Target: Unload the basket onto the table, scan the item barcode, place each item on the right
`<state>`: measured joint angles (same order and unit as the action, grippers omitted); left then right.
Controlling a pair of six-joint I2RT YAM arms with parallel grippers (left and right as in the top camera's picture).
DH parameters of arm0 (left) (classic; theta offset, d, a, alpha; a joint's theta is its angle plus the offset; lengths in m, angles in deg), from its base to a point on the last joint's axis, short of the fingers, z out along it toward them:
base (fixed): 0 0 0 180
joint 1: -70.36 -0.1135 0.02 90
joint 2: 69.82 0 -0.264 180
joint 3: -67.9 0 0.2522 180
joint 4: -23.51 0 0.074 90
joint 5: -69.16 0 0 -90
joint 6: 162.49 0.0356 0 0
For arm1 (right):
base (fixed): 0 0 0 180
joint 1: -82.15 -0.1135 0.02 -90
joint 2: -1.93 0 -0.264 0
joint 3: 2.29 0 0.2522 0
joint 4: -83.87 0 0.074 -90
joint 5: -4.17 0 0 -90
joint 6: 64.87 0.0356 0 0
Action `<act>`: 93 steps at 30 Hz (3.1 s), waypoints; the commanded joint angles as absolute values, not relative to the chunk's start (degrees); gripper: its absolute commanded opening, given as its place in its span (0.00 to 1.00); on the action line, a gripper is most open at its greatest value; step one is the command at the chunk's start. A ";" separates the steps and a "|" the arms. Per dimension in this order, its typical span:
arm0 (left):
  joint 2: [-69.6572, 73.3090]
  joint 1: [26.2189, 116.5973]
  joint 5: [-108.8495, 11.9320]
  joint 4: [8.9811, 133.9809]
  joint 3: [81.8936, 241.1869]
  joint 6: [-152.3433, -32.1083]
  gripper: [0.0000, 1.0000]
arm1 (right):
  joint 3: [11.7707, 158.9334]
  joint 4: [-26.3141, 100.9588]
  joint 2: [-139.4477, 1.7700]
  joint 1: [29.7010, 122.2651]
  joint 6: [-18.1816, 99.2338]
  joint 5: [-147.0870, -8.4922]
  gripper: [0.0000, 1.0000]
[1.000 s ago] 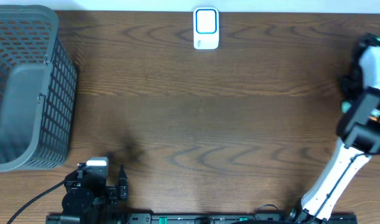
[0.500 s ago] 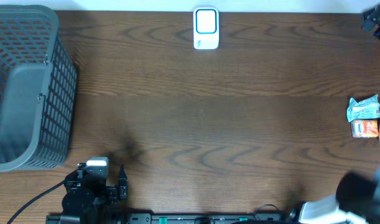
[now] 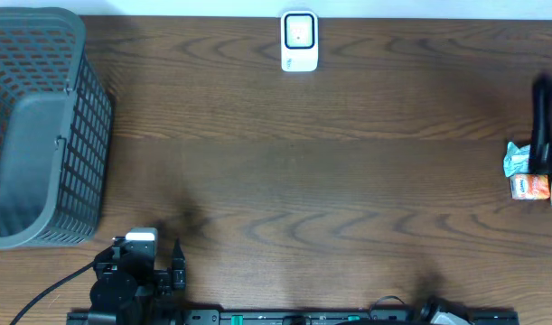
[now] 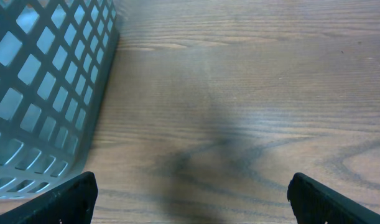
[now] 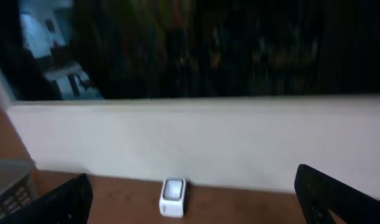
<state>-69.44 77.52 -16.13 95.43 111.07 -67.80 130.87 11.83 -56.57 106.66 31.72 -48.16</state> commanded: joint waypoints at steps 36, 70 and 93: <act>-69.48 77.39 -15.65 95.47 111.09 -67.87 0.98 | 58.22 48.68 -2.73 90.81 28.61 -50.79 0.99; -69.50 77.39 -15.65 95.47 111.09 -67.87 0.98 | 11.79 67.30 1.66 89.89 27.19 -64.49 0.99; -69.50 77.39 -15.65 95.47 111.09 -67.87 0.98 | 11.79 67.50 1.64 86.22 27.19 -64.34 0.99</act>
<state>-69.46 77.52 -16.13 95.43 111.05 -67.80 11.86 67.76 1.27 86.66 27.85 -63.66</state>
